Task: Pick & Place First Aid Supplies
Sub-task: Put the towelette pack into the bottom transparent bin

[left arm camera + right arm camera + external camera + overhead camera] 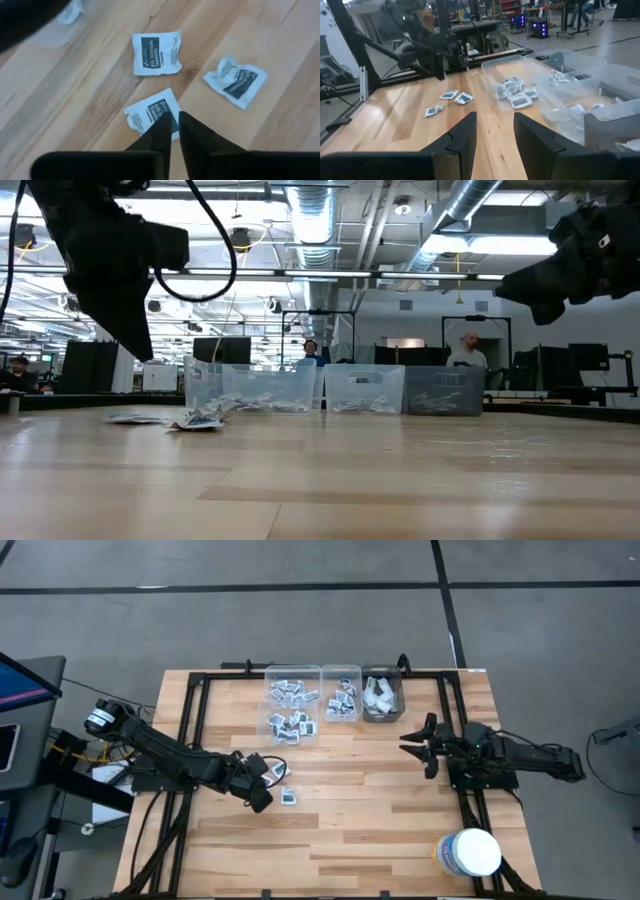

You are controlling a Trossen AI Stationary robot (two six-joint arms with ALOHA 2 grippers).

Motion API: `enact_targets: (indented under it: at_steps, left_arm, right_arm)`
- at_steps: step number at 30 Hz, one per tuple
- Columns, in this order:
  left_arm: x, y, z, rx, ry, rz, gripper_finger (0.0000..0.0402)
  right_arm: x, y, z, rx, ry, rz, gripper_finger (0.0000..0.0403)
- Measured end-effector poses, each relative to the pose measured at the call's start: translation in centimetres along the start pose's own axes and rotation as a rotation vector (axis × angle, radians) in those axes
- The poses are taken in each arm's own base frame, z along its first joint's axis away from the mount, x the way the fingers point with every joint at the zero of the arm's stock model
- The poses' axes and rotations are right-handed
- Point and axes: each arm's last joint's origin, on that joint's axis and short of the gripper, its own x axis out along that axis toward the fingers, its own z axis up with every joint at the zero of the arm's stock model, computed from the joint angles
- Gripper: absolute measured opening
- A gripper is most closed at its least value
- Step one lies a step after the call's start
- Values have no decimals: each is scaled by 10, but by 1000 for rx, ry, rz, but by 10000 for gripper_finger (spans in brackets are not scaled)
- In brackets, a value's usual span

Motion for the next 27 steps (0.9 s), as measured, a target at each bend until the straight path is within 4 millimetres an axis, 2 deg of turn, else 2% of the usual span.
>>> enact_targets:
  at_steps: [9,18,23,27]
  left_arm:
    - [33,-5,-11,78,75,155,119]
    - [51,6,-13,-60,163,268,177]
    - [62,17,-16,-202,235,201,166]
    - [64,12,-15,-219,215,127,103]
  right_arm:
    - [0,0,0,27,2,-2,124]
    - [0,0,0,30,4,-2,124]
    - [0,0,0,30,4,-2,124]
    - [0,0,0,29,5,-2,124]
